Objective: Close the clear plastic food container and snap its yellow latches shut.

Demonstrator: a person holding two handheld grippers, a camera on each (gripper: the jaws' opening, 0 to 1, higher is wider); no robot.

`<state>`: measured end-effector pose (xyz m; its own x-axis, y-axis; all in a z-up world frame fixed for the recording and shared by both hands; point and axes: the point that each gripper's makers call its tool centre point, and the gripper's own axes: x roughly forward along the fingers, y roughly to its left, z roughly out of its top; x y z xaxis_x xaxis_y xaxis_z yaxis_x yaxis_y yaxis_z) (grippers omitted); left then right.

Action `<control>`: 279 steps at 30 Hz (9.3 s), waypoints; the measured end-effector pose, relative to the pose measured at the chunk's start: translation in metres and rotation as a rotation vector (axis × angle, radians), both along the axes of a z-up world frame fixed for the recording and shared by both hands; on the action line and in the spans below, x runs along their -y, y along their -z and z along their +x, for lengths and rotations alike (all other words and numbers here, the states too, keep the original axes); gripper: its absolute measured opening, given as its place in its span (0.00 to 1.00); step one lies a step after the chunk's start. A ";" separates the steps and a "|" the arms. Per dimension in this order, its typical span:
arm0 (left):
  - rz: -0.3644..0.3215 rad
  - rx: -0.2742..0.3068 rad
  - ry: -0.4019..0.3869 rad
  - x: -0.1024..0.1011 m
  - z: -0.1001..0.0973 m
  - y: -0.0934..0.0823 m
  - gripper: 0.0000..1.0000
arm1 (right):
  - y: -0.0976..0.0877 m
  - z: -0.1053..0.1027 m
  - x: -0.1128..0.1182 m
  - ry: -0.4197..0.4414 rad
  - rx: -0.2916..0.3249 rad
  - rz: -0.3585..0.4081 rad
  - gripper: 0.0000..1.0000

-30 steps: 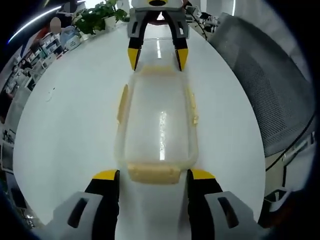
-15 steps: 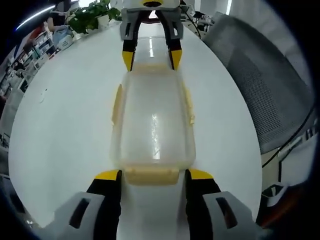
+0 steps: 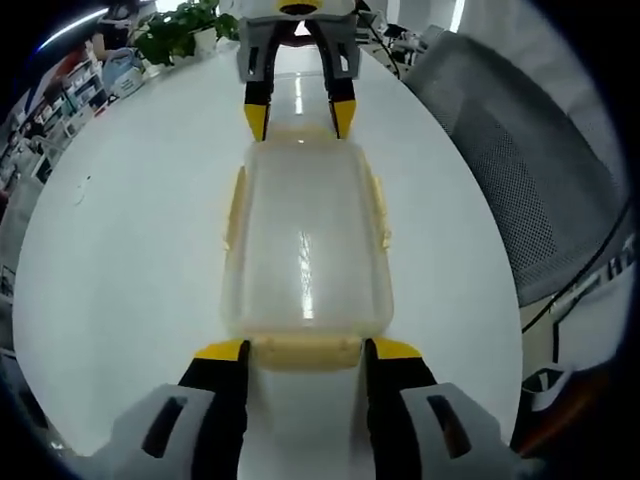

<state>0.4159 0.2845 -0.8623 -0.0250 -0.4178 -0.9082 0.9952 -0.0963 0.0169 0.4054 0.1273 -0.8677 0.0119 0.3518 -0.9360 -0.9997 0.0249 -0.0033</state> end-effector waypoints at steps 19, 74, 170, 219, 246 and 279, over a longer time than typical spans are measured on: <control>0.000 0.006 -0.020 -0.001 0.001 0.001 0.40 | 0.001 0.001 0.000 -0.014 0.001 0.003 0.40; 0.013 0.077 -0.074 0.013 0.001 -0.033 0.39 | -0.026 0.006 0.014 0.002 0.034 0.028 0.39; -0.017 0.072 -0.069 0.197 -0.006 -0.083 0.38 | -0.080 -0.001 0.198 0.008 0.036 0.048 0.38; -0.022 0.042 -0.061 0.243 -0.004 -0.072 0.38 | -0.073 -0.001 0.244 0.028 0.009 0.042 0.38; -0.043 0.027 -0.059 0.247 -0.004 -0.062 0.39 | -0.064 -0.001 0.249 0.039 -0.005 0.036 0.39; -0.094 0.051 -0.079 0.245 -0.004 -0.071 0.46 | -0.071 -0.004 0.252 0.137 -0.027 0.063 0.47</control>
<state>0.4118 0.0397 -0.7916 0.0563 -0.4996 -0.8644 0.9973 -0.0137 0.0728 0.4018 -0.1243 -0.7969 0.0386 0.4069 -0.9126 -0.9866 0.1603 0.0297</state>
